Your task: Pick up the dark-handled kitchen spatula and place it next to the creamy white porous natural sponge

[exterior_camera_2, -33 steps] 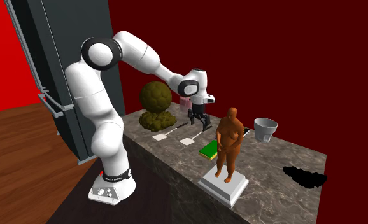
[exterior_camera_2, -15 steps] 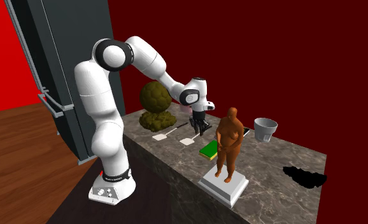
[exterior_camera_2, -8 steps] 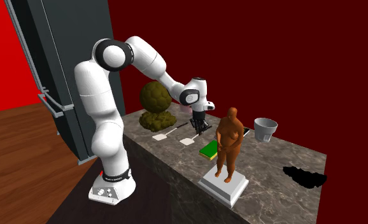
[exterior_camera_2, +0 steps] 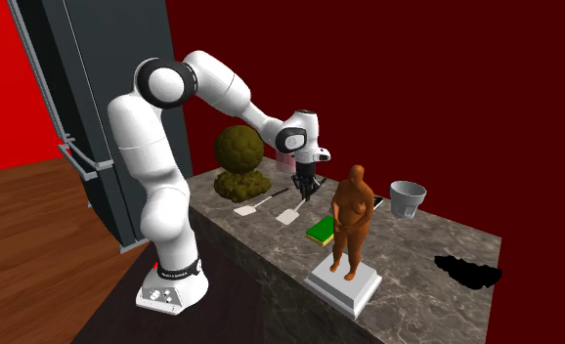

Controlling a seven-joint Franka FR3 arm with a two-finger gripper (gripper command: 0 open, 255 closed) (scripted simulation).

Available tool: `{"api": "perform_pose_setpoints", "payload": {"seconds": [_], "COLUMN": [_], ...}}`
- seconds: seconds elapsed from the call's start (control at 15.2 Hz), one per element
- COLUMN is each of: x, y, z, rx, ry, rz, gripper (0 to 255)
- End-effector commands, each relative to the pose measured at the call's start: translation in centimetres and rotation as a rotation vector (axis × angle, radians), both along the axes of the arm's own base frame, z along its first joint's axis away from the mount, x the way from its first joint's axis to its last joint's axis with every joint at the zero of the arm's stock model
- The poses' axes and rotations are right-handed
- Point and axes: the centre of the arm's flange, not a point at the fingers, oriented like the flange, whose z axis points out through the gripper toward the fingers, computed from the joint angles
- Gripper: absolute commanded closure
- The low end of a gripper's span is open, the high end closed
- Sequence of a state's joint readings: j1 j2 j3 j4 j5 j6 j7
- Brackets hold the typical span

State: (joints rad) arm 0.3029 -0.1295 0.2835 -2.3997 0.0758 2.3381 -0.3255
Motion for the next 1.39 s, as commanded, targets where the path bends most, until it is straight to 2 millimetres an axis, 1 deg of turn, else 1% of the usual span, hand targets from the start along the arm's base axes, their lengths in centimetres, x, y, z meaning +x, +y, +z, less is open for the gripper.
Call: {"api": "perform_pose_setpoints", "payload": {"seconds": [0.0,0.92,0.99,1.32], "x": [-0.1,-0.1,-0.1,5.0], "y": [-0.1,-0.1,-0.1,-4.3], "z": [1.1,8.5,8.7,8.7], "rx": [0.0,0.0,0.0,0.0], "ry": [0.0,0.0,0.0,0.0], "rz": [0.0,0.0,0.0,0.0], "gripper": [255,255,255,255]}}
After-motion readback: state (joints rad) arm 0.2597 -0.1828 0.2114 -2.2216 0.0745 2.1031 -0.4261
